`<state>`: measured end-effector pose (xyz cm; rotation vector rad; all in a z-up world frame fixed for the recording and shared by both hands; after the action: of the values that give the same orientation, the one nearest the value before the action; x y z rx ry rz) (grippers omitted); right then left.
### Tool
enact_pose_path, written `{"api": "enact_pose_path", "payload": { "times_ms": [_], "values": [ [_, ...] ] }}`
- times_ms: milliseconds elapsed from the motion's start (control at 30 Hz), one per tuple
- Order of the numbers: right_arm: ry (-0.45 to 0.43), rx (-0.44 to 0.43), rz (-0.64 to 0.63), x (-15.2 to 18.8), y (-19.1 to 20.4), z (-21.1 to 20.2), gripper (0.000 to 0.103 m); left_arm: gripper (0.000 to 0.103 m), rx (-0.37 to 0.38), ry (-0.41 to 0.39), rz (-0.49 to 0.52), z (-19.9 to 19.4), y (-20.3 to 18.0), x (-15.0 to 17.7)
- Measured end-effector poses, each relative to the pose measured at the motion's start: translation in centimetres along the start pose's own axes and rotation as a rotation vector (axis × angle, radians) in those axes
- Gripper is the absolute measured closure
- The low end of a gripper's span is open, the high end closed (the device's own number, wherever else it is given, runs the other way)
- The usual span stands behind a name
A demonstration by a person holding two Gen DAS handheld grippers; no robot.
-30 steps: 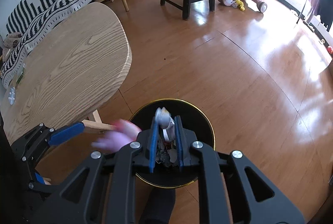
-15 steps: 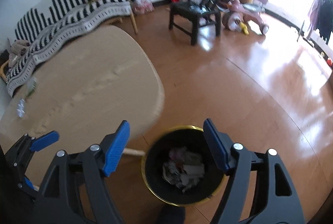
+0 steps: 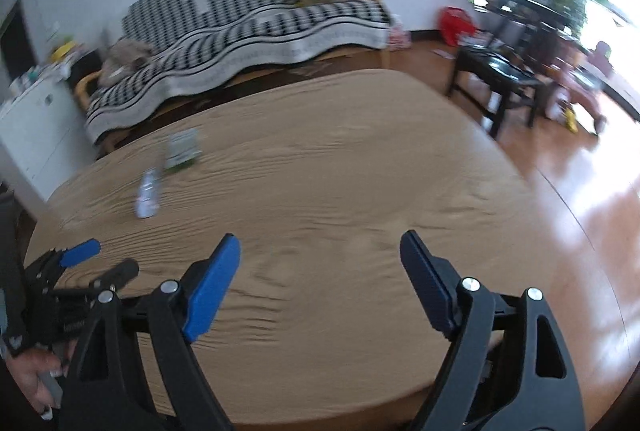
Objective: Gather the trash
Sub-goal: 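Swing both tools back over the table, then grasp the clear blister pack with the left tool while the right tool grasps the green box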
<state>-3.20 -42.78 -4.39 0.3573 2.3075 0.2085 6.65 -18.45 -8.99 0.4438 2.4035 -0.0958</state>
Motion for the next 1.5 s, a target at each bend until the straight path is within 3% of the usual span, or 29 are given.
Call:
{"api": "enact_pose_path", "payload": {
  "times_ms": [200, 467, 767, 1167, 1333, 1500],
  "values": [
    [0.038, -0.066, -0.067, -0.2, 7.0, 4.0, 0.024, 0.011, -0.064, 0.02, -0.081, 1.2, 5.7, -0.6],
    [0.065, -0.099, -0.099, -0.7, 10.7, 7.5, 0.024, 0.011, -0.087, 0.036, -0.077, 3.1, 7.8, -0.8],
    [0.089, -0.062, -0.12, -0.3, 10.4, 9.4, 0.024, 0.011, -0.088, 0.052, -0.085, 6.0, 7.3, -2.4],
    [0.145, -0.029, -0.133, 1.0, 8.5, 10.5, 0.024, 0.011, -0.095, 0.108, -0.11, 12.8, 4.0, -6.2],
    [0.161, -0.038, -0.132, 1.0, 8.6, 11.4, 0.024, 0.009, -0.172, 0.119, -0.111, 14.1, 5.4, -6.5],
    [0.163, -0.06, -0.135, 0.4, 9.4, 12.4, 0.023, 0.009, -0.182, 0.104, -0.111, 13.9, 8.3, -6.1]
  ]
}}
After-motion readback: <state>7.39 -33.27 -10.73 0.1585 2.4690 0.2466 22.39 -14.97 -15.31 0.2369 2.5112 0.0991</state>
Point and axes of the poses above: each gripper's, at about its wrist camera, not at the fingertips, and z roughly the way its jaws point, y to its left, x to its underside, the point moved 3 cm from there along z, roughly the way its jaws point, and after that the axes turned 8 degrees about -x, right-handed, at the moved point
